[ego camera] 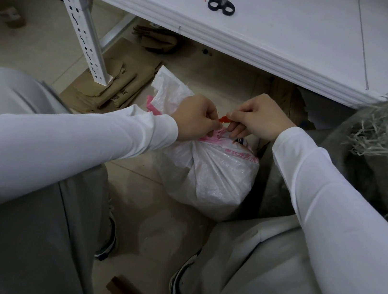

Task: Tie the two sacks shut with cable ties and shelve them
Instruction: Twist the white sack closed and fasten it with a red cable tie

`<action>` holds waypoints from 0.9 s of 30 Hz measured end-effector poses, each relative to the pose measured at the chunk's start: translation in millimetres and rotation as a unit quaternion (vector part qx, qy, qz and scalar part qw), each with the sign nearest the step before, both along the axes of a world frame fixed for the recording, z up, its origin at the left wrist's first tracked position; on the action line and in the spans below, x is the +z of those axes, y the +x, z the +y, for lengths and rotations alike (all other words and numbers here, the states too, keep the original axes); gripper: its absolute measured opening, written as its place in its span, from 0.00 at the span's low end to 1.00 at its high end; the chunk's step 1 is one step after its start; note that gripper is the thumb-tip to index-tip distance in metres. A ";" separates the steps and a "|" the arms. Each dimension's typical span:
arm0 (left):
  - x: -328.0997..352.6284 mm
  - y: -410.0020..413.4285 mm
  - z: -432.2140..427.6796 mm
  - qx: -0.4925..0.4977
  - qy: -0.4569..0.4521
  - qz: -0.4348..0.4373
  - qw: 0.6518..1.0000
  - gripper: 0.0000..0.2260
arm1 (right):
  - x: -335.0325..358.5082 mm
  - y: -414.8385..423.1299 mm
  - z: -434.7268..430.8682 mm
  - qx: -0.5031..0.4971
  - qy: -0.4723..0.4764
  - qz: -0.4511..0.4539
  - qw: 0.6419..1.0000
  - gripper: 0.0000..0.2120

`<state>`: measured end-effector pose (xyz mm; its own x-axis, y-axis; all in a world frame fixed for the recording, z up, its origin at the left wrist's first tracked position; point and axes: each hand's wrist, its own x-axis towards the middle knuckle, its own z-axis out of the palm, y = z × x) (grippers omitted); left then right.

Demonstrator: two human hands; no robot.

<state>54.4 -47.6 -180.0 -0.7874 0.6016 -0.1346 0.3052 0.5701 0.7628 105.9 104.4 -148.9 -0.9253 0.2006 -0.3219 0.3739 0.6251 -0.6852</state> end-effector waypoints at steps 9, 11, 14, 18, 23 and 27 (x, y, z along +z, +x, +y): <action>-2.2 -1.5 1.3 -0.003 0.004 0.013 1.000 0.09 | 4.3 -0.9 -1.7 -0.040 -0.097 -0.028 0.994 0.14; -2.9 -0.9 1.0 -0.004 0.005 0.019 1.000 0.07 | 4.1 -1.1 -2.5 -0.061 -0.121 -0.038 0.990 0.13; -6.0 0.7 0.1 -0.008 0.005 0.044 0.999 0.06 | 4.6 0.1 -4.2 -0.108 -0.161 -0.067 0.979 0.11; -13.0 2.1 0.2 -0.004 -0.010 0.086 0.996 0.06 | 3.7 3.1 -8.9 -0.145 -0.225 -0.121 0.956 0.10; -11.6 0.0 1.5 0.003 0.004 0.086 0.996 0.06 | -3.2 2.4 -13.1 -0.205 -0.221 -0.082 0.950 0.06; -9.6 -1.9 2.5 0.020 0.010 0.088 0.996 0.05 | -4.2 -0.2 -15.6 -0.251 -0.251 -0.049 0.934 0.06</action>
<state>52.5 -45.1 -189.6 -0.8206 0.5712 0.0204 0.4137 0.5690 0.7107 105.8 88.8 -153.1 -0.7168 0.4013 -0.5702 0.6096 -0.0362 -0.7919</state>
